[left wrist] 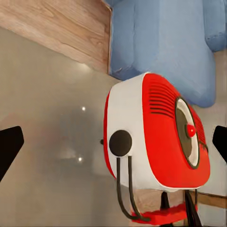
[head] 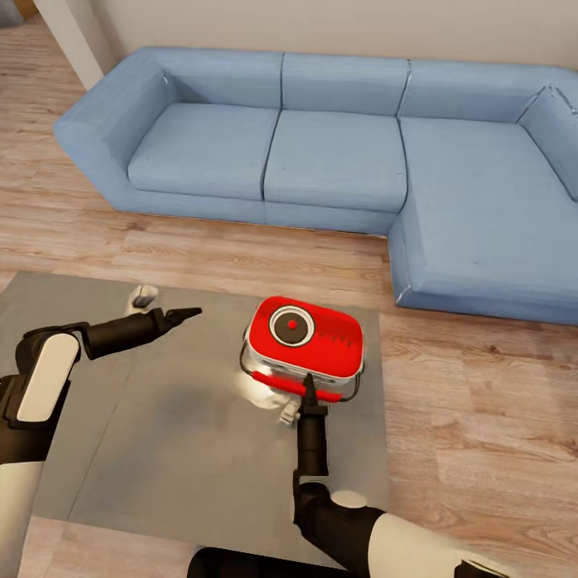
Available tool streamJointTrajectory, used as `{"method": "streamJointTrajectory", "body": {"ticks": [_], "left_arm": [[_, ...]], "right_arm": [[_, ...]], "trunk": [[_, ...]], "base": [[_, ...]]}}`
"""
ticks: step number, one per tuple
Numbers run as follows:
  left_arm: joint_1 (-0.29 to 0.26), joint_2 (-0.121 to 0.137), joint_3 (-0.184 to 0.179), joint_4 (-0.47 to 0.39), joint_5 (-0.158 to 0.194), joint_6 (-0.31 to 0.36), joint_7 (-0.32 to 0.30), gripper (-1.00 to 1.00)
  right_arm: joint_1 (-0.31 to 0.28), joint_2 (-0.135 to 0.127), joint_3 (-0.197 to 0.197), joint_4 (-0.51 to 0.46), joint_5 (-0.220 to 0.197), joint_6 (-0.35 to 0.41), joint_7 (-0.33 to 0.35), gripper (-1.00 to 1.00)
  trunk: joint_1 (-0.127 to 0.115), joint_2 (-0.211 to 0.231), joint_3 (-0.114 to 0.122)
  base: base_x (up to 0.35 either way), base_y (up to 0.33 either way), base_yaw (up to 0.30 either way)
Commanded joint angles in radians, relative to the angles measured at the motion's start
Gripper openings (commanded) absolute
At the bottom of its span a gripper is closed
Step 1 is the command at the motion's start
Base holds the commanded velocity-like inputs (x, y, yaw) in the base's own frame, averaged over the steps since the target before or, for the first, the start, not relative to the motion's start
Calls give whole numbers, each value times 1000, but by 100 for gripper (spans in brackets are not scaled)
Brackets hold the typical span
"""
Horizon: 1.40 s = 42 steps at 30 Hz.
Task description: Turn on the radio receiver that's on the table in the living room.
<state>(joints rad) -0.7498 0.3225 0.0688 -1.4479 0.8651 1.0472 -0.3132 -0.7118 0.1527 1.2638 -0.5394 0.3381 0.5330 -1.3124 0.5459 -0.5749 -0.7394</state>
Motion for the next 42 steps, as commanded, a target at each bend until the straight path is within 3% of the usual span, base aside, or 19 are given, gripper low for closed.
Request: {"method": "streamJointTrajectory", "body": {"ticks": [1, 2, 6, 11, 14, 19, 20, 42], "left_arm": [[0, -2, -1, 0, 2, 0, 0, 100], [-5, -19, -4, -1, 14, 0, 1, 100], [-46, -93, -19, 4, 24, 0, 20, 100], [-75, -205, -93, 16, 27, 0, 141, 100], [-80, -243, -116, 19, 28, 0, 189, 100], [-81, -256, -124, 20, 29, 0, 204, 100], [-81, -257, -125, 20, 29, 0, 205, -100], [-82, -260, -127, 20, 29, 0, 209, -100]], "right_arm": [[0, 4, 5, 6, 1, -1, -7, -100], [0, 13, 26, 18, -1, -10, -22, -100], [0, 19, 37, 20, -5, -15, -30, -100], [0, 20, 40, 18, -7, -16, -31, -100], [0, 21, 40, -1, -10, -14, -32, -100], [0, 21, 40, -41, -39, -7, -35, -100], [0, 21, 40, -44, -47, -5, -35, -100], [0, 19, 39, -49, -56, -4, -37, -100]], "trunk": [[0, 0, 0], [0, 0, 0], [0, 0, 0], [0, 0, 0], [0, 0, 0], [0, 0, 0], [0, 0, 0], [0, 0, 0]], "base": [[0, 0, 0], [0, 0, 0], [0, 0, 0], [0, 0, 0], [0, 0, 0], [0, 0, 0], [0, 0, 0], [0, 0, 0]]}}
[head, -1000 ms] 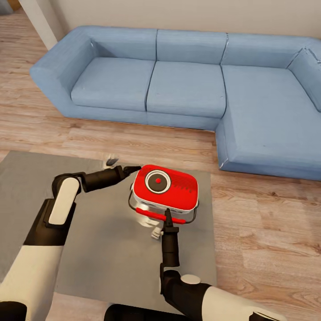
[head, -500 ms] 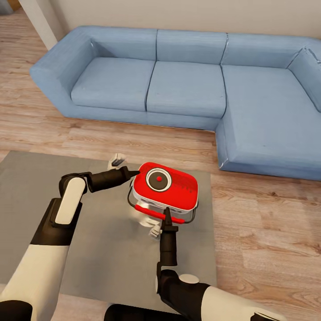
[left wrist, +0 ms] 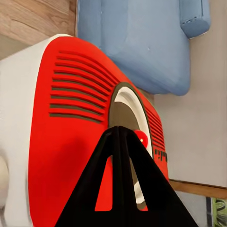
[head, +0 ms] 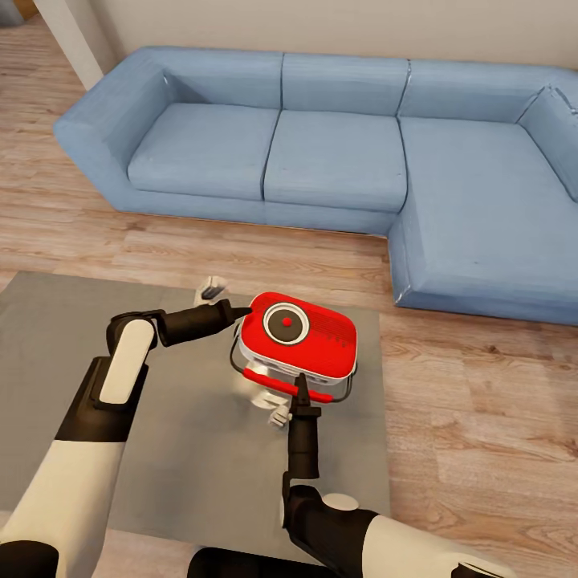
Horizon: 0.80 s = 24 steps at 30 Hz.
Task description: Turn on the radio receiver that's on the table in the living room.
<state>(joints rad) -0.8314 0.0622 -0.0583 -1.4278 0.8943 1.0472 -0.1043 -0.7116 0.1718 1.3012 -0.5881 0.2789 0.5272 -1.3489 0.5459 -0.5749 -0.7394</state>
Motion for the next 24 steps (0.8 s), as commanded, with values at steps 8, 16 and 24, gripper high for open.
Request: {"method": "streamJointTrajectory", "body": {"ticks": [8, 16, 24], "left_arm": [[16, 18, 11, -20, 2, 0, -24, -100], [20, 58, 20, -24, 6, 0, -26, -100], [-13, 91, 1, -4, 48, 0, 9, -100]], "right_arm": [[35, 3, 1, -18, 0, 15, -20, -100], [70, 3, -1, -23, 0, 23, -26, -100], [70, 3, -1, -23, -1, 25, -26, -100]], "trunk": [[0, 0, 0], [0, 0, 0], [0, 0, 0]], "base": [[0, 0, 0], [0, 0, 0], [0, 0, 0]]}}
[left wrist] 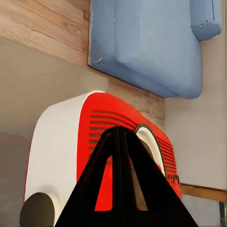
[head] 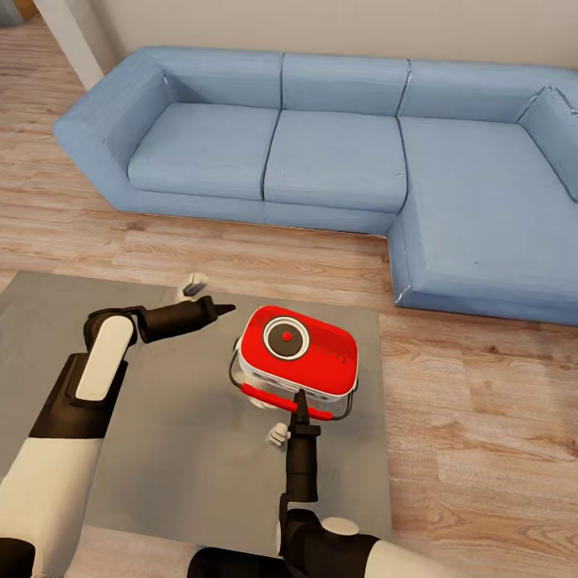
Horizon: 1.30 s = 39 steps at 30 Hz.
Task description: Turn on the radio receiver that's on the table in the living room.
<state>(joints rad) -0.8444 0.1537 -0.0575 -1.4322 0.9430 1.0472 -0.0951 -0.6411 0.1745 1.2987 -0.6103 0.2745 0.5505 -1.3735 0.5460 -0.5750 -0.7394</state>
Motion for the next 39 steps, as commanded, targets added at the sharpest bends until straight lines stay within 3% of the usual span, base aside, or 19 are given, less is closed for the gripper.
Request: {"method": "streamJointTrajectory", "body": {"ticks": [1, 5, 6, 7, 8, 13, 22, 29, 32, 34, 35, 36, 39], "left_arm": [[-6, -6, -6, 6, 6, 0, 6, -100], [-28, -28, -28, 28, 31, 0, 28, -100], [-150, -33, -117, 119, 461, 0, 466, -100], [-155, -33, -119, 118, 503, 0, 508, -100], [-162, -34, -121, 111, 577, 0, 585, -100], [-188, -40, -124, 105, 664, 0, 681, -100], [-201, -70, -125, 103, 685, 0, 701, -100], [-233, -79, -125, 108, 692, 0, 717, -100], [-248, -81, -162, 119, 759, 0, 790, -100], [-275, -83, -237, 137, 850, 0, 862, -100], [-295, -89, -290, 151, 927, -2, 932, -100], [-299, -93, -303, 154, 950, -2, 958, -100], [-313, -114, -340, 160, 1049, -4, 1119, -100]], "right_arm": [[0, 0, 1, 0, 3, 2, -1, -100], [0, 0, 2, -1, 4, 2, -1, -100], [0, 0, 2, 0, 5, 2, -1, -100], [0, 0, 2, 0, 5, 2, -1, -100], [0, 0, 2, 0, 5, 2, -1, -100], [0, 0, 2, 0, 5, 2, -2, -100], [0, 0, 3, -2, 5, 38, -2, -100], [0, 0, 2, -2, 5, 47, -2, -100], [0, 0, 2, -2, 5, 48, -1, -100], [0, 0, 2, -2, 5, 48, -1, -100], [0, 0, 2, -2, 5, 48, -1, -100], [0, 0, 2, -2, 5, 48, -1, -100], [0, 0, 2, -2, 5, 48, -1, -100]], "trunk": [[0, 0, 0], [0, 0, 0], [0, 0, 0], [0, 0, 0], [0, 0, 0], [0, 0, 0], [0, 0, 0], [0, 0, 0], [0, 0, 0], [0, 0, 0], [0, 0, 0], [0, 0, 0], [0, 0, 0]], "base": [[0, 0, 0], [0, 0, 0], [0, 0, 0], [0, 0, 0], [0, 0, 0], [0, 0, 0], [0, 0, 0], [0, 0, 0], [0, 0, 0], [0, 0, 0], [0, 0, 0], [0, 0, 0], [0, 0, 0]]}}
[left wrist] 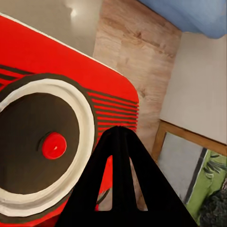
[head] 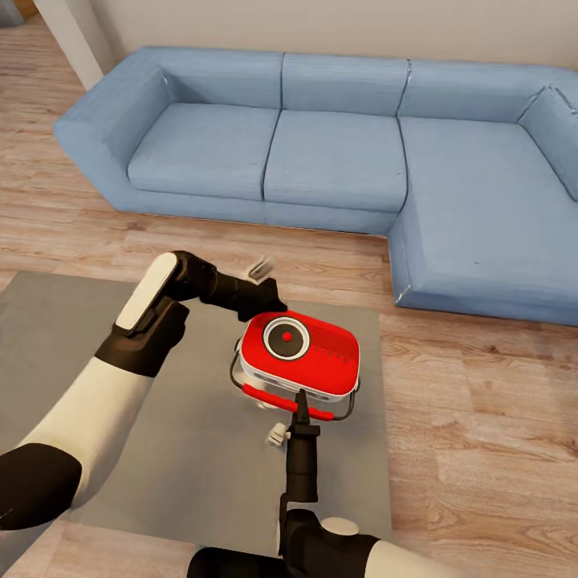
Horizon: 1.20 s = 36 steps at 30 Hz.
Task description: Turn on the radio receiver that's on the table in the living room.
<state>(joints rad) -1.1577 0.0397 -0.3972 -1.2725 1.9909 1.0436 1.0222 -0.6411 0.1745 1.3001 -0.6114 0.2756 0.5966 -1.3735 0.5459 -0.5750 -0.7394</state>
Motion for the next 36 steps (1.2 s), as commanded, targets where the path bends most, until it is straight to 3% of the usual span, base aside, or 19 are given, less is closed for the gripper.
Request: {"method": "streamJointTrajectory", "body": {"ticks": [1, 6, 19, 26, 36], "left_arm": [[-2, -4, -5, 0, 21, 0, 38, -100], [-5, -12, -13, 0, 62, 0, 99, -100], [-5, -17, -14, 25, 66, -1, 111, -100], [-6, -57, -16, 67, 65, -1, 111, -100], [-7, -67, -20, 99, 61, -1, 113, -100]], "right_arm": [[0, 0, 1, -1, 4, 2, -1, -100], [0, 0, 1, -1, 4, 2, -1, -100], [0, 0, 1, -1, 4, 2, -1, -100], [0, 0, 1, 0, 4, 2, -1, -100], [0, 0, 1, -1, 4, 2, -1, -100]], "trunk": [[0, 0, 0], [0, 0, 0], [0, 0, 0], [0, 0, 0], [0, 0, 0]], "base": [[0, 0, 0], [0, 0, 0], [0, 0, 0], [0, 0, 0], [0, 0, 0]]}}
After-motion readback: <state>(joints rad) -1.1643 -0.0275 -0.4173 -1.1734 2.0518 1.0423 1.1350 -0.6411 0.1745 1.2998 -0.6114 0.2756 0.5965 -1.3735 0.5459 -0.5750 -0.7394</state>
